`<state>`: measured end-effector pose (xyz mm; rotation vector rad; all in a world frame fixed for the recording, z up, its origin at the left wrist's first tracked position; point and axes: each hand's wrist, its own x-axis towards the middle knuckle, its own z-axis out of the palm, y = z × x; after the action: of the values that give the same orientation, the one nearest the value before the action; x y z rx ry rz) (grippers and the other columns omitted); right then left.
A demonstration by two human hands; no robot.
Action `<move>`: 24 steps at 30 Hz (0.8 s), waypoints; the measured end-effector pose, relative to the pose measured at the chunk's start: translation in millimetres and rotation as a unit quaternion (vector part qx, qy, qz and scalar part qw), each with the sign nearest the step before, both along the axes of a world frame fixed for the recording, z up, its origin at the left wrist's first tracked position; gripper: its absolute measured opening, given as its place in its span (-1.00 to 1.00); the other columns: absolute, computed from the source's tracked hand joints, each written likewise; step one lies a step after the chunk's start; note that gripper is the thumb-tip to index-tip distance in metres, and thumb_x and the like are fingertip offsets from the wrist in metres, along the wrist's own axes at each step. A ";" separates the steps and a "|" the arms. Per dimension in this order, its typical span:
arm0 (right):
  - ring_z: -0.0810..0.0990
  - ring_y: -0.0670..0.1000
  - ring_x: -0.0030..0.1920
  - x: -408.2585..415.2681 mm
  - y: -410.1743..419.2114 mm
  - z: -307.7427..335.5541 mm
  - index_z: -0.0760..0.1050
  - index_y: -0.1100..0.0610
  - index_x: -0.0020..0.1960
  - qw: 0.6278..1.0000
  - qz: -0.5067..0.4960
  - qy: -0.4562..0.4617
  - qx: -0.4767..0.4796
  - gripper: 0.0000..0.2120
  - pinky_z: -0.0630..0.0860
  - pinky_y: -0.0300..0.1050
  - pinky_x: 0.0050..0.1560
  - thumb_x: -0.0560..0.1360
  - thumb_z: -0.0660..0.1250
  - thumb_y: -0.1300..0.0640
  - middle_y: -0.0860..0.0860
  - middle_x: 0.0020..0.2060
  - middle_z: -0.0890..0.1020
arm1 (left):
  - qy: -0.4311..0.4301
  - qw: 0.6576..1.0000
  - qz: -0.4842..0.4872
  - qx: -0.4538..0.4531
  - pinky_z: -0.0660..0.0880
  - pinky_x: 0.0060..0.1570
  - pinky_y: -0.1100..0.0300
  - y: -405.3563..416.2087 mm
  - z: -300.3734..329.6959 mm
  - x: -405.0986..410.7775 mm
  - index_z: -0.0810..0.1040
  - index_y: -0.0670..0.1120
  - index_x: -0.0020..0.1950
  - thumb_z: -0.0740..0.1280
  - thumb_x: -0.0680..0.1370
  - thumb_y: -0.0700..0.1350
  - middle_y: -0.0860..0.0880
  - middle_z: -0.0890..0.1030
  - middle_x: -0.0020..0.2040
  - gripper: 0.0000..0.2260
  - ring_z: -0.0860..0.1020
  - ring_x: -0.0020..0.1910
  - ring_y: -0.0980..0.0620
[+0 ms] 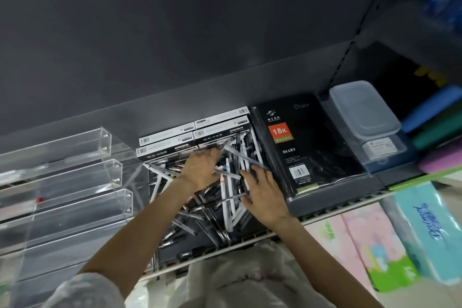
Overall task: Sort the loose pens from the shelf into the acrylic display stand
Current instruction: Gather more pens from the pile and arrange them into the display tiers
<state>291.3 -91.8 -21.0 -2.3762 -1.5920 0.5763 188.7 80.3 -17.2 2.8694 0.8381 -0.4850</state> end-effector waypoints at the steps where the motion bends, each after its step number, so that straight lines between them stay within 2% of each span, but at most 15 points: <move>1: 0.12 0.09 0.43 -0.1 0.5 0.0 0.11 0.03 0.48 1.000 0.004 -0.001 -0.002 -0.41 0.19 -0.03 0.44 0.53 0.27 0.01 0.10 0.43 0.16 | -0.003 1.000 -0.001 0.012 0.33 0.33 0.05 -0.4 0.3 1.1 0.29 -0.12 0.33 0.27 0.56 0.02 -0.08 0.53 0.13 -0.58 0.52 0.15 -0.07; 3: 0.13 0.10 0.42 -0.4 2.3 0.3 0.10 0.02 0.48 1.000 0.008 -0.001 -0.005 -0.42 0.20 -0.04 0.44 0.54 0.26 0.02 0.10 0.43 0.16 | -0.016 1.000 0.003 0.016 0.39 0.28 0.07 0.4 -1.3 2.3 0.32 -0.15 0.31 0.26 0.58 0.01 -0.10 0.53 0.13 -0.62 0.53 0.13 -0.07; 6: 0.16 0.09 0.41 -0.4 4.6 0.8 0.09 0.00 0.49 1.000 0.010 -0.002 -0.006 -0.42 0.20 -0.04 0.42 0.55 0.24 0.01 0.07 0.43 0.17 | -0.026 1.000 0.007 0.011 0.45 0.20 0.15 0.7 -4.0 0.7 0.26 -0.19 0.40 0.18 0.63 -0.02 -0.17 0.49 0.22 -0.60 0.49 0.21 -0.11; 9: 0.17 0.09 0.41 0.0 5.9 -1.1 0.09 -0.01 0.49 1.000 0.005 0.001 -0.009 -0.42 0.24 -0.02 0.41 0.55 0.24 -0.01 0.06 0.43 0.17 | -0.023 0.999 0.002 0.022 0.43 0.24 0.16 3.9 -9.4 -2.0 0.25 -0.21 0.40 0.17 0.62 -0.22 -0.23 0.45 0.29 -0.66 0.44 0.30 -0.15; 10: 0.17 0.09 0.41 0.0 6.5 -1.3 0.09 -0.01 0.49 1.000 0.003 0.004 -0.010 -0.43 0.24 -0.02 0.41 0.55 0.24 -0.01 0.06 0.43 0.17 | -0.029 0.999 0.008 0.020 0.48 0.18 0.15 6.6 -10.4 -2.3 0.27 -0.21 0.37 0.15 0.62 -0.24 -0.22 0.46 0.27 -0.69 0.47 0.25 -0.15; 12: 0.18 0.08 0.41 0.6 6.8 -1.1 0.11 0.00 0.48 1.000 -0.003 0.013 -0.004 -0.44 0.26 -0.02 0.40 0.55 0.23 -0.02 0.05 0.43 0.18 | -0.067 0.997 0.037 -0.008 0.54 -0.12 0.17 11.0 -6.1 -2.2 0.31 -0.18 0.29 0.09 0.66 -0.16 -0.17 0.48 0.17 -0.78 0.55 0.01 -0.11; 14: 0.19 0.06 0.41 1.6 7.0 2.2 0.14 0.01 0.48 0.999 -0.015 0.024 0.018 -0.46 0.29 -0.04 0.38 0.56 0.22 -0.01 0.03 0.43 0.20 | -0.126 0.990 0.060 -0.030 0.44 -0.41 0.24 15.3 5.1 -1.1 0.32 -0.16 0.25 0.01 0.67 -0.04 -0.13 0.48 0.03 -0.74 0.54 -0.24 -0.03; 16: 0.28 0.04 0.37 3.6 7.4 8.9 0.20 0.02 0.46 0.997 -0.024 0.024 0.064 -0.50 0.38 -0.06 0.32 0.56 0.23 0.02 0.00 0.41 0.26 | -0.208 0.972 0.096 -0.046 0.46 -0.44 0.24 20.8 21.1 -0.8 0.34 -0.17 0.20 0.03 0.66 -0.03 -0.11 0.54 -0.04 -0.74 0.56 -0.31 -0.02; 18: 0.37 0.03 0.30 6.4 8.9 18.4 0.28 0.04 0.42 0.992 -0.035 0.020 0.119 -0.55 0.46 -0.05 0.24 0.55 0.26 0.05 -0.01 0.35 0.36 | -0.310 0.938 0.140 -0.073 0.50 -0.42 0.24 28.1 40.7 -1.6 0.37 -0.17 0.15 0.10 0.65 -0.05 -0.07 0.62 -0.11 -0.78 0.59 -0.33 0.07; 20: 0.44 0.02 0.24 10.3 12.0 28.5 0.35 0.04 0.37 0.982 -0.061 0.044 0.173 -0.58 0.49 -0.07 0.18 0.54 0.29 0.09 -0.01 0.27 0.45 | -0.413 0.880 0.185 -0.146 0.48 -0.38 0.37 32.2 61.2 -2.2 0.42 -0.09 0.07 0.20 0.62 -0.09 0.07 0.64 -0.15 -0.90 0.59 -0.34 0.27; 22: 0.51 -0.03 0.17 14.5 16.9 41.5 0.40 0.03 0.33 0.961 -0.107 0.121 0.225 -0.62 0.51 -0.13 0.12 0.53 0.31 0.11 -0.03 0.21 0.51 | -0.504 0.784 0.232 -0.277 0.54 -0.16 0.36 30.3 79.8 -1.1 0.48 -0.03 0.00 0.27 0.59 -0.14 0.10 0.66 -0.11 -0.97 0.63 -0.15 0.25; 24: 0.53 -0.11 0.13 16.3 23.1 59.4 0.41 0.00 0.32 0.921 -0.144 0.265 0.245 -0.63 0.51 -0.27 0.08 0.52 0.33 0.10 -0.08 0.19 0.53 | -0.541 0.697 0.269 -0.385 0.56 -0.09 0.27 22.1 91.5 0.7 0.51 -0.03 -0.01 0.29 0.57 -0.18 0.05 0.68 -0.08 -0.94 0.65 -0.05 0.08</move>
<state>307.6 -68.8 38.4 -1.8220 -0.9822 0.6040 189.4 102.4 74.3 1.5095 0.8247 0.7185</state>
